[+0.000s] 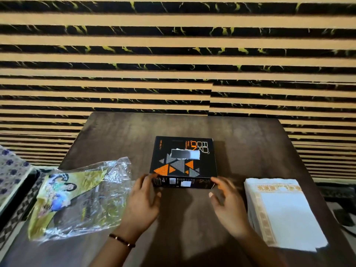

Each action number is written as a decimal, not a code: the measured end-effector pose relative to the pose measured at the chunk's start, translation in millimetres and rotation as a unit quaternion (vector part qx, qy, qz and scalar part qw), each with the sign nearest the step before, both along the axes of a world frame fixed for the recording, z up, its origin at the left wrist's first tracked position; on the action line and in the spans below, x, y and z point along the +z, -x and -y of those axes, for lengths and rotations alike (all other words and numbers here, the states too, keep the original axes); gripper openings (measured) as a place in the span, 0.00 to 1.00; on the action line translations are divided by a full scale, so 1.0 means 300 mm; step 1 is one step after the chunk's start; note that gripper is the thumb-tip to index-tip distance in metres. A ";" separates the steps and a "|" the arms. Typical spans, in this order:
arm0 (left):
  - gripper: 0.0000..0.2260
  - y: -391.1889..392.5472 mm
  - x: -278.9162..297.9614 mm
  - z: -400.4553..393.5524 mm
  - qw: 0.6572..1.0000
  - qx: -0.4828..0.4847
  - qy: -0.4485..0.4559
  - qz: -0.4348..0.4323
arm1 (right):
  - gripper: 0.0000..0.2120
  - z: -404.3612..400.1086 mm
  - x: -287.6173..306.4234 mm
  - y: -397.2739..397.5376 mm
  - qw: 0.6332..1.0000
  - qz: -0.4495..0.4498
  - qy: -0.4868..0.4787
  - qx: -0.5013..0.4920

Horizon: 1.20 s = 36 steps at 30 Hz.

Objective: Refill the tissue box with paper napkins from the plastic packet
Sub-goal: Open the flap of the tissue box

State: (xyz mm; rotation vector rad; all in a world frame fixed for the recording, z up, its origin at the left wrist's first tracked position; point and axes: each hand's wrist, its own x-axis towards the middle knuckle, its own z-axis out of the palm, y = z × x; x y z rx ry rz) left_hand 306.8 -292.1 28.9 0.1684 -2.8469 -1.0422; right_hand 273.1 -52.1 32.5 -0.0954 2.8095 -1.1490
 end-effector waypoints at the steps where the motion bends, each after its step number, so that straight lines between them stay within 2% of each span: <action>1: 0.21 -0.031 -0.001 0.001 1.000 0.000 -0.007 -0.004 | 0.21 -0.016 -0.004 -0.020 1.000 0.007 0.014 -0.005; 5: 0.19 -0.109 -0.008 -0.011 1.000 0.029 -0.010 -0.002 | 0.18 -0.061 -0.020 -0.063 0.995 0.014 0.092 -0.044; 8: 0.20 -0.071 0.012 -0.048 0.997 0.043 0.044 -0.038 | 0.17 -0.079 -0.011 -0.047 0.990 0.036 0.127 -0.060; 12: 0.24 0.047 0.039 -0.138 0.991 -0.030 0.102 -0.075 | 0.17 -0.086 0.012 -0.004 0.995 0.035 0.085 -0.026; 16: 0.30 0.176 0.049 -0.218 0.982 -0.103 0.159 -0.022 | 0.16 -0.078 0.033 -0.005 0.998 0.037 0.041 0.005; 20: 0.32 0.203 0.023 -0.218 0.975 -0.085 0.202 0.015 | 0.13 -0.071 0.037 -0.024 0.997 0.054 0.021 0.051; 27: 0.34 0.138 0.001 -0.236 0.970 -0.045 0.237 0.040 | 0.10 -0.031 0.033 0.079 0.988 0.143 0.063 0.004; 31: 0.37 0.131 0.023 -0.248 0.964 -0.044 0.255 0.057 | 0.04 -0.006 0.011 0.138 0.978 0.186 0.094 -0.026; 36: 0.34 0.202 0.039 -0.206 0.957 -0.069 0.280 0.023 | 0.09 -0.034 0.037 0.188 0.958 0.259 0.125 -0.004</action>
